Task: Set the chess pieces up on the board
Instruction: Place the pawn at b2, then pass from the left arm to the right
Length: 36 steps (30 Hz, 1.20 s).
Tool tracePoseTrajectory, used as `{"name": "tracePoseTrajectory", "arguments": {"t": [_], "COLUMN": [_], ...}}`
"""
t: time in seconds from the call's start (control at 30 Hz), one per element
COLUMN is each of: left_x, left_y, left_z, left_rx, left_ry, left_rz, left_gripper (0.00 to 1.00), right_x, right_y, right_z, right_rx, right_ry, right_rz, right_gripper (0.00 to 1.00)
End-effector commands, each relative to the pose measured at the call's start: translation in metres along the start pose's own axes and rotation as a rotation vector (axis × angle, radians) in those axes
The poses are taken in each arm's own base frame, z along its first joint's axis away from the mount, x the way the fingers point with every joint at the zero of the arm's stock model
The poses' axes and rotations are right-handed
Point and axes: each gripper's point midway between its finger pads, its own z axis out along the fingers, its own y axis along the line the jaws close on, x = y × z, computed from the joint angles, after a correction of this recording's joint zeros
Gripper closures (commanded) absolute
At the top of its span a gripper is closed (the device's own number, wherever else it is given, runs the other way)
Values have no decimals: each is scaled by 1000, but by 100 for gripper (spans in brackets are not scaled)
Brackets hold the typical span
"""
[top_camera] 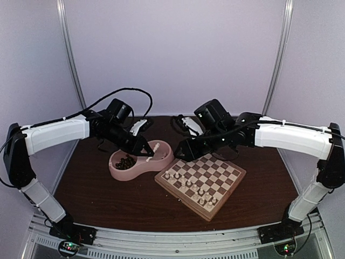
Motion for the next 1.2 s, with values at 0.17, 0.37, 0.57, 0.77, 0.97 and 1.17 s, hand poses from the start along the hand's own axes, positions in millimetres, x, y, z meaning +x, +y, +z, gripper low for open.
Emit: {"name": "tracePoseTrajectory", "arguments": {"t": [0.17,0.37,0.57,0.77,0.97,1.17], "left_x": [8,19,19,23,22,21], "left_y": [-69,-72,-78,-84,-88,-91], "left_z": [-17,-5,-3,-3,-6,-9], "left_rx": [134,59,63,95,105,112], "left_ry": [-114,-90,-89,-79,-86,-94], "left_rz": [383,451,488,504,517,522], "left_gripper": [86,87,87,87,87,87], "right_x": [-20,-22,-11,-11,-12,-11], "right_y": [49,52,47,47,50,51], "right_z": [-22,-19,-7,-3,1,4], "right_rx": [-256,-276,-257,-269,-284,-290], "right_ry": [-61,-54,-7,-13,-5,1], "right_rz": [115,169,185,196,199,207], "right_gripper": [43,42,51,56,60,62]}}
